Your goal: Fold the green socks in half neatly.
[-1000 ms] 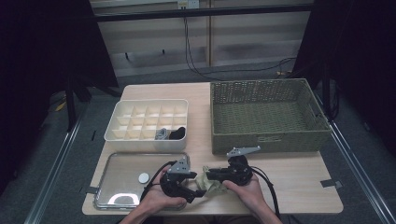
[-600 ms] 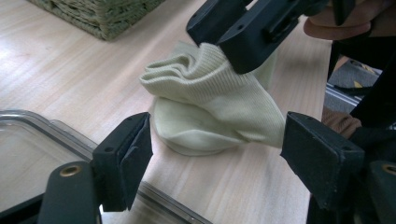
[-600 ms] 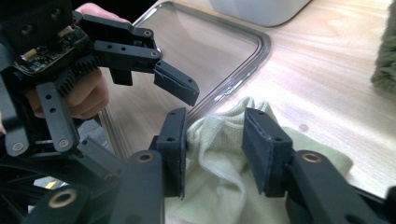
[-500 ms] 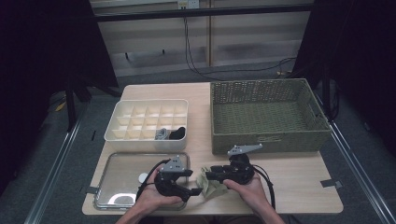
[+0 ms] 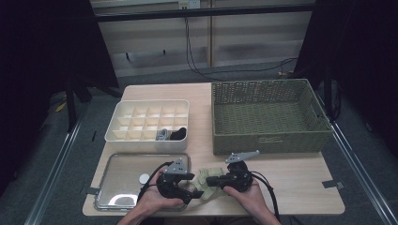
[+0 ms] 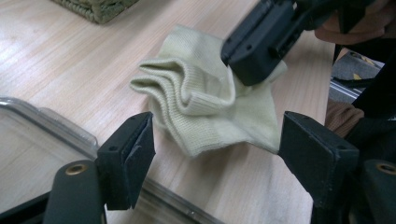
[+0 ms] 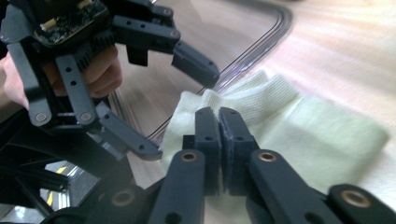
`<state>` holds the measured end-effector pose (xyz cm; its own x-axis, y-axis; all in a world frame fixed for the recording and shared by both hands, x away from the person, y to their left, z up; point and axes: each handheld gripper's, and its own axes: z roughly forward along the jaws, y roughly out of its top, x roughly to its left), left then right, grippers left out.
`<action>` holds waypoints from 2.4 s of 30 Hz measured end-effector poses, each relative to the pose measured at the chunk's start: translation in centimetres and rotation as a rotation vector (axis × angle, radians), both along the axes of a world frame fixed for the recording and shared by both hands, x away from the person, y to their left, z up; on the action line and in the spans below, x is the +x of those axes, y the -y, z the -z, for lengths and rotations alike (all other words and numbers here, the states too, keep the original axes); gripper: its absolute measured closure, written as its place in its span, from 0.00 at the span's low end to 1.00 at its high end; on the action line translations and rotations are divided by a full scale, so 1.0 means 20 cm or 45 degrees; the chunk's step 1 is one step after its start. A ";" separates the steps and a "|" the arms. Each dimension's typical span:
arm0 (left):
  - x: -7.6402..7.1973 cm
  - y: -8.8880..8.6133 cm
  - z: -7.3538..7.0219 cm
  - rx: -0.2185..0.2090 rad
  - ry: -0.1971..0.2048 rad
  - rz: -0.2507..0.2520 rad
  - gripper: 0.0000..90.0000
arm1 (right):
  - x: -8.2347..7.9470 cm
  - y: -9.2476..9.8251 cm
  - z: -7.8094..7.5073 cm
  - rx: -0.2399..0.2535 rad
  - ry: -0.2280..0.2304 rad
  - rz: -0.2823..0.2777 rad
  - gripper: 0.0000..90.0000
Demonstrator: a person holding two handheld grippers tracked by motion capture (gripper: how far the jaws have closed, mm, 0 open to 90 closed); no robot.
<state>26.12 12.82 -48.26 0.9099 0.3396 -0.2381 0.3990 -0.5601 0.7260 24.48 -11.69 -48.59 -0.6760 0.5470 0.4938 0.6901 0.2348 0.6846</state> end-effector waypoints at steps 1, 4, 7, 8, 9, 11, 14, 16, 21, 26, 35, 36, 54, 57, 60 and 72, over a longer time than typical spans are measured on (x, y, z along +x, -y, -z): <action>0.00 0.00 0.00 0.008 0.001 0.006 0.29 | 0.00 -0.01 0.01 -0.014 -0.001 -0.005 0.99; 0.01 -0.01 -0.01 -0.009 0.000 -0.005 0.32 | -0.02 -0.03 0.05 -0.061 -0.018 -0.027 0.99; 0.01 -0.01 -0.02 -0.037 -0.003 -0.019 0.38 | -0.04 -0.04 0.10 -0.107 -0.032 -0.035 0.98; 0.01 -0.01 -0.02 -0.039 -0.007 -0.026 0.40 | -0.05 -0.03 0.10 -0.098 -0.030 -0.038 0.97; 0.01 -0.01 -0.02 -0.042 0.001 -0.025 0.42 | -0.05 -0.03 0.10 -0.098 -0.034 -0.040 0.93; 0.02 -0.01 -0.02 -0.054 -0.002 -0.041 0.43 | -0.05 -0.02 0.09 -0.093 -0.032 -0.040 0.85; 0.03 -0.01 -0.03 -0.065 0.000 -0.060 0.41 | -0.06 0.01 0.06 -0.078 -0.019 -0.013 0.81; 0.04 -0.01 -0.04 -0.071 0.003 -0.066 0.44 | -0.07 0.04 0.04 -0.061 -0.013 0.001 0.79; 0.06 0.00 -0.07 -0.104 0.013 -0.061 0.55 | -0.08 0.11 -0.01 -0.037 0.012 0.026 0.84; 0.08 0.06 -0.09 -0.103 0.011 -0.034 0.68 | -0.04 0.18 -0.02 -0.078 0.014 0.100 0.92; 0.11 0.20 -0.04 -0.050 -0.016 0.013 0.74 | 0.01 0.17 0.08 -0.150 -0.012 0.131 0.94; 0.12 0.21 -0.02 -0.024 -0.010 0.004 0.74 | 0.00 0.17 0.08 -0.161 -0.013 0.124 0.94; 0.12 0.19 0.08 -0.009 -0.015 0.028 0.73 | -0.04 0.22 0.07 -0.137 0.001 0.166 0.80; 0.12 0.19 0.08 -0.009 -0.016 0.026 0.73 | -0.04 0.25 0.07 -0.146 -0.001 0.203 0.76; 0.11 0.19 0.07 0.015 -0.005 0.031 0.73 | -0.04 0.28 0.07 -0.132 -0.009 0.224 0.76; 0.10 0.18 0.08 0.005 -0.016 0.006 0.74 | -0.03 0.23 0.12 -0.086 -0.074 0.161 0.77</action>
<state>28.18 9.23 -49.77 0.9084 0.3365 -0.2480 0.4055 -0.5646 0.7189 23.84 -16.20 -50.93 -0.5710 0.6590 0.4896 0.7551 0.1875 0.6282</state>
